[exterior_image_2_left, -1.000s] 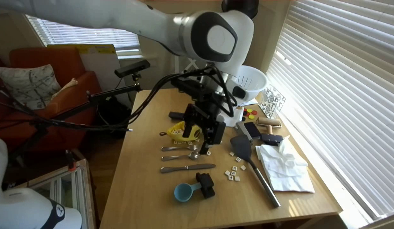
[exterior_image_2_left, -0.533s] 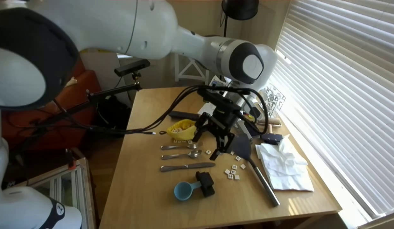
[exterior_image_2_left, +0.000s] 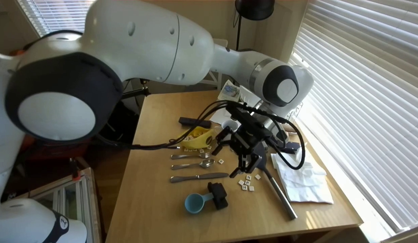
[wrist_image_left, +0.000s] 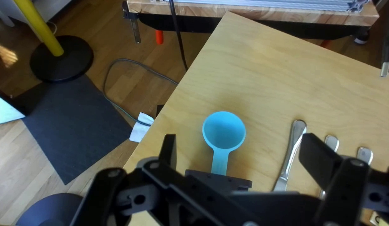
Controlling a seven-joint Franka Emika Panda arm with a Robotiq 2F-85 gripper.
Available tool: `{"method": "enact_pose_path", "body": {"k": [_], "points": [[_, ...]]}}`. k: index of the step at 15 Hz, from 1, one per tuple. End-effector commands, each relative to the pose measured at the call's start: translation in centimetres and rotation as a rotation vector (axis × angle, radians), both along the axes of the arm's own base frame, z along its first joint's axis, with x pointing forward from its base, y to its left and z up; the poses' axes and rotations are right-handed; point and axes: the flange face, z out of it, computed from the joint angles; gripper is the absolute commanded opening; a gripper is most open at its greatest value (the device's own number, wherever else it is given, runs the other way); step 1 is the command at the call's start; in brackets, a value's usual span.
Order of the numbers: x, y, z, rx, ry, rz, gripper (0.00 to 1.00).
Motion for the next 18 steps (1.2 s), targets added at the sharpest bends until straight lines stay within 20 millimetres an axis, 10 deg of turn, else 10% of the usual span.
{"method": "enact_pose_path", "body": {"k": [1, 9, 18], "points": [[0.7, -0.1, -2.6, 0.025, 0.012, -0.017, 1.00], [1.8, 0.7, -13.6, 0.002, 0.097, -0.013, 1.00], [3.6, 0.7, -17.2, -0.003, 0.077, 0.000, 1.00]]}}
